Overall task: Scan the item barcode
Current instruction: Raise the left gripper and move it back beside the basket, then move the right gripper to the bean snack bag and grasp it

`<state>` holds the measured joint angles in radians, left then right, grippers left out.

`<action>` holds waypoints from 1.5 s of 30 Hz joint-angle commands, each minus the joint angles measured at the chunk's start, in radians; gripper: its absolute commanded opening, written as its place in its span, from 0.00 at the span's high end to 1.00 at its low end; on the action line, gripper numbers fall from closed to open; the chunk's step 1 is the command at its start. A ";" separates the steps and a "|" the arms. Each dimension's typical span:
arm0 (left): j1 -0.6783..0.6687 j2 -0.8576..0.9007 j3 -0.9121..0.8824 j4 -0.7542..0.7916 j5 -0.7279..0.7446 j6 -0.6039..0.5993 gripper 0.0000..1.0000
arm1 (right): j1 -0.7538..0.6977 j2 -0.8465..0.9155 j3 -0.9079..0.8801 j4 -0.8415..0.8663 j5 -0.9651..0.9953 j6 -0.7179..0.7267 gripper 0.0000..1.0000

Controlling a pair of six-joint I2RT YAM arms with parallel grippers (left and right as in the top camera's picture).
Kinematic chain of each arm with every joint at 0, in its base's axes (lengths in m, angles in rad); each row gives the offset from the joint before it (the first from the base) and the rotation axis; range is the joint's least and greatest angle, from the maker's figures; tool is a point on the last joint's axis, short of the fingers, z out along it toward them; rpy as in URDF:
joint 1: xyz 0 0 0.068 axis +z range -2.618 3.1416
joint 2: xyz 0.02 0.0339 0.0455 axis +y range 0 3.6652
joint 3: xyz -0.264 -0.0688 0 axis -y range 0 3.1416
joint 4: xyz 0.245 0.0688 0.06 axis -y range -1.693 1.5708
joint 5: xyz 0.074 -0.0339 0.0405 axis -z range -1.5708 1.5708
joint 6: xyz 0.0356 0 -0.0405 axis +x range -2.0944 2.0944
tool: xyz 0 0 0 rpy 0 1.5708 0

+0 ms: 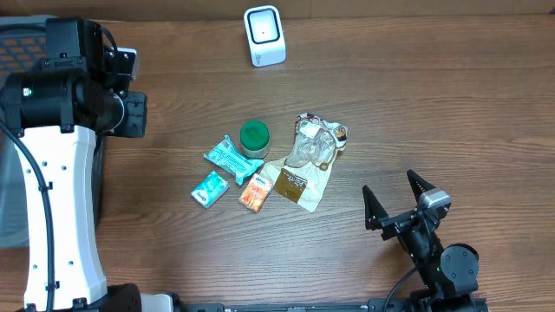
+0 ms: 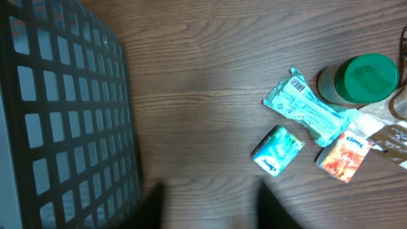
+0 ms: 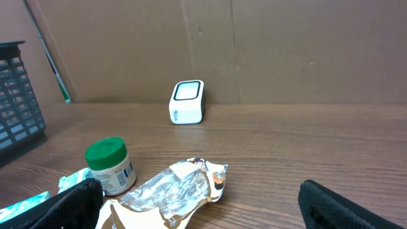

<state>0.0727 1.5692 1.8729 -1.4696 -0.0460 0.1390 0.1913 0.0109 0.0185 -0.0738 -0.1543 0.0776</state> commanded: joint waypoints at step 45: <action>-0.001 0.007 0.008 0.004 -0.002 0.010 0.00 | 0.004 0.909 0.969 -0.886 -0.177 0.132 0.00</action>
<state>0.0727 1.5692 1.8725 -1.4673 -0.0460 0.1383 0.1913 0.8753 0.9676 -0.9638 -0.2985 0.2096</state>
